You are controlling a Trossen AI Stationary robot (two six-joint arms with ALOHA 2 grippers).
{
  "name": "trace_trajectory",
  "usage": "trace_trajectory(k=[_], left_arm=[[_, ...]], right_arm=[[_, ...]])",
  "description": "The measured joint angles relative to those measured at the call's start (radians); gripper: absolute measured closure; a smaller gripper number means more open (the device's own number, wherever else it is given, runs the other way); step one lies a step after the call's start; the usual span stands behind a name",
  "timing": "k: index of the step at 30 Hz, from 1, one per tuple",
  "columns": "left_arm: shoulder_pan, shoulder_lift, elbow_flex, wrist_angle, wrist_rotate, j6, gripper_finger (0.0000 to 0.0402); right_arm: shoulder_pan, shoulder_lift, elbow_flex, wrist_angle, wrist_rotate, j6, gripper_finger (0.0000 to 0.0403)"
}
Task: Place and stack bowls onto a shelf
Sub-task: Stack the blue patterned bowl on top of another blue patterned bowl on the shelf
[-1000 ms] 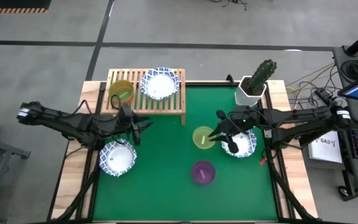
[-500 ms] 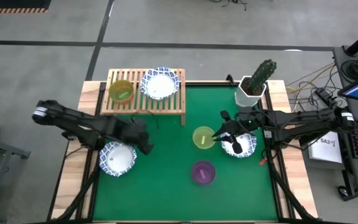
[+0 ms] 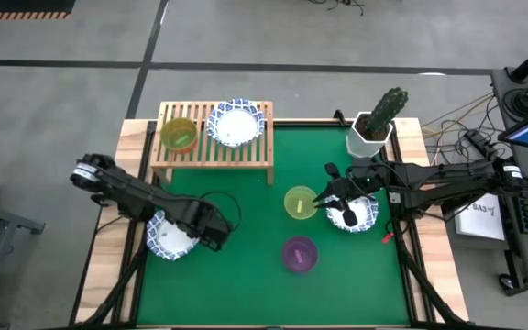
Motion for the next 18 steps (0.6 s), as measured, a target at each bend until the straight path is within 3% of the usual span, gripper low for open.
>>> trace_trajectory(k=[6,18], left_arm=[[-0.037,0.032,-0.016,0.034,0.003,-0.039,0.0186],[-0.038,0.142,-0.085,0.084,-0.001,-0.023,0.0224]], right_arm=[[0.0,0.001,0.0,0.0,0.0,-0.014,0.0335],[-0.001,0.0,0.001,0.0,0.0,-0.011,0.0335]])
